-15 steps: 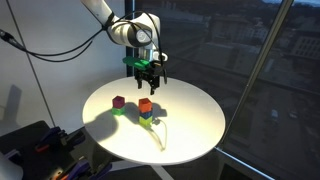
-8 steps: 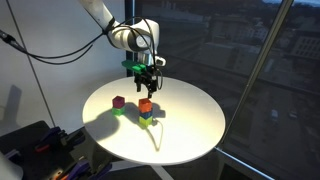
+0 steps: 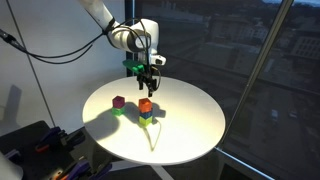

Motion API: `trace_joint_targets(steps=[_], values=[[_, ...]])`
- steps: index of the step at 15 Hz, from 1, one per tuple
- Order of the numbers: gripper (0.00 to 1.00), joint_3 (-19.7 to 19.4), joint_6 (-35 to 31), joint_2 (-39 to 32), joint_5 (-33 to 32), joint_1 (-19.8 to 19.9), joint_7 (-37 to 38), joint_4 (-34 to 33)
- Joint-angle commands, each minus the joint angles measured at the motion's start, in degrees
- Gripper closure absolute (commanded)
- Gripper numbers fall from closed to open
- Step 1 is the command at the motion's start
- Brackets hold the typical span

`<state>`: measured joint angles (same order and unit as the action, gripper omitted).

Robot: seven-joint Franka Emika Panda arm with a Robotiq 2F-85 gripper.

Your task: Place the orange block on the table

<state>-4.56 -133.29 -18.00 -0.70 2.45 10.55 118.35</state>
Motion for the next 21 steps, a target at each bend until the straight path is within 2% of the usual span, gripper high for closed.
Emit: trace_joint_targets(steps=[1, 14, 21], values=[[0.0, 0.02, -0.71, -1.48, 1.64, -0.15, 2.08, -1.62], [0.0, -0.34, -0.43, -5.66, 3.31, 0.04, 3.73, -4.47], [0.0, -0.59, -1.52, -6.08, 3.51, 0.08, 3.97, -3.45]])
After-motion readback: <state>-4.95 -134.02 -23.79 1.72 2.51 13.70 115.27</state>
